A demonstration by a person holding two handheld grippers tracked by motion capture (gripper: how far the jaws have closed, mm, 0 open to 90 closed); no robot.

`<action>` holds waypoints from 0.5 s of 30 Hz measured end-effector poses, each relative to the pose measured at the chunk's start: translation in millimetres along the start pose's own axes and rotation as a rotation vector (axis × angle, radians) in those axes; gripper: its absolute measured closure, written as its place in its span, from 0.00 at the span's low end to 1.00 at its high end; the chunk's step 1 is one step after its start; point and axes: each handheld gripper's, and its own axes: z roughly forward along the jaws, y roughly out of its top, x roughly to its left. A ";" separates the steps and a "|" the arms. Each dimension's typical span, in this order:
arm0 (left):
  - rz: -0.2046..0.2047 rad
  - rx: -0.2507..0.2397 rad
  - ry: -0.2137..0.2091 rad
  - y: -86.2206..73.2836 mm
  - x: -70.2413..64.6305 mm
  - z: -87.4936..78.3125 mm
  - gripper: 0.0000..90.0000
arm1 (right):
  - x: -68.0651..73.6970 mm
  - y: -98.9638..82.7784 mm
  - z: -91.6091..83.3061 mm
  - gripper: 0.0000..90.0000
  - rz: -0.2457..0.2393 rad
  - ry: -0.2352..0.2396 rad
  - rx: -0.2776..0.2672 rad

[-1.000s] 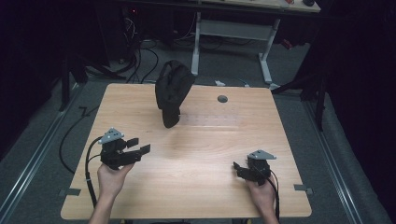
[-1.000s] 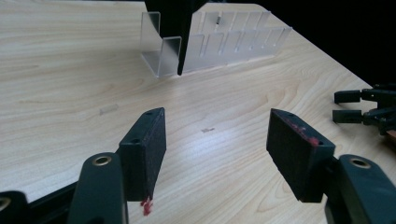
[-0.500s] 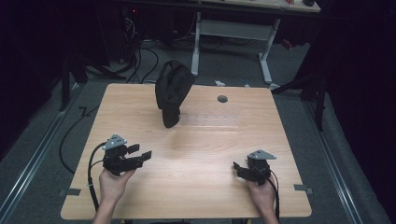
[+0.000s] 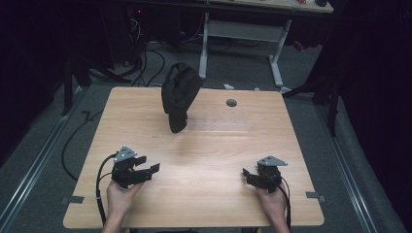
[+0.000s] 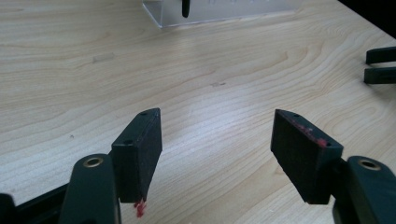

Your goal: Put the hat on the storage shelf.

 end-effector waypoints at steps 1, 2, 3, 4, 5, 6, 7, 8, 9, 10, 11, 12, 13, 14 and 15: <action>0.002 0.003 0.002 -1.2 0.0 1.5 0.38 | 0.0 0.0 0.0 0.36 0.000 0.000 0.000; 0.004 0.008 0.007 -2.8 -0.1 3.3 0.38 | 0.0 0.0 0.0 0.36 0.000 0.000 0.000; 0.005 0.013 0.009 -4.0 -0.1 4.7 0.37 | 0.1 0.0 0.0 0.36 0.001 0.000 0.000; 0.009 0.017 0.015 -5.3 -0.2 6.4 0.37 | 0.1 0.0 0.0 0.36 0.001 0.000 0.000; 0.012 0.025 0.020 -7.0 -0.2 8.6 0.37 | 0.1 0.0 0.0 0.36 0.001 0.000 0.000; 0.013 0.029 0.024 -8.5 -0.4 10.6 0.37 | 0.1 0.0 0.0 0.36 0.001 0.000 0.000; 0.017 0.034 0.028 -9.5 -0.4 12.1 0.37 | 0.1 0.0 0.0 0.36 0.001 0.000 0.000; 0.018 0.041 0.030 -11.3 -0.8 14.8 0.37 | 0.1 0.0 0.0 0.36 0.001 0.000 0.000; 0.024 0.051 0.035 -12.7 -1.1 17.0 0.37 | 0.1 0.0 -0.1 0.36 0.001 0.000 0.001; 0.029 0.059 0.037 -14.0 -1.1 19.2 0.37 | 0.1 0.0 0.0 0.36 0.001 0.000 0.000; 0.028 0.060 0.039 -15.1 -1.4 21.1 0.37 | 0.1 0.0 0.0 0.36 0.001 0.000 0.000; 0.036 0.069 0.047 -16.3 -1.3 23.2 0.36 | 0.1 0.0 0.0 0.36 0.001 0.000 0.000; 0.037 0.075 0.053 -17.6 -1.5 25.5 0.36 | 0.1 0.0 0.0 0.36 0.001 0.000 0.000; 0.042 0.083 0.063 -19.0 -1.6 28.2 0.36 | 0.1 0.0 0.0 0.36 0.001 0.000 0.000; 0.048 0.088 0.072 -20.1 -1.8 30.2 0.35 | 0.1 0.0 0.0 0.36 0.001 0.000 0.000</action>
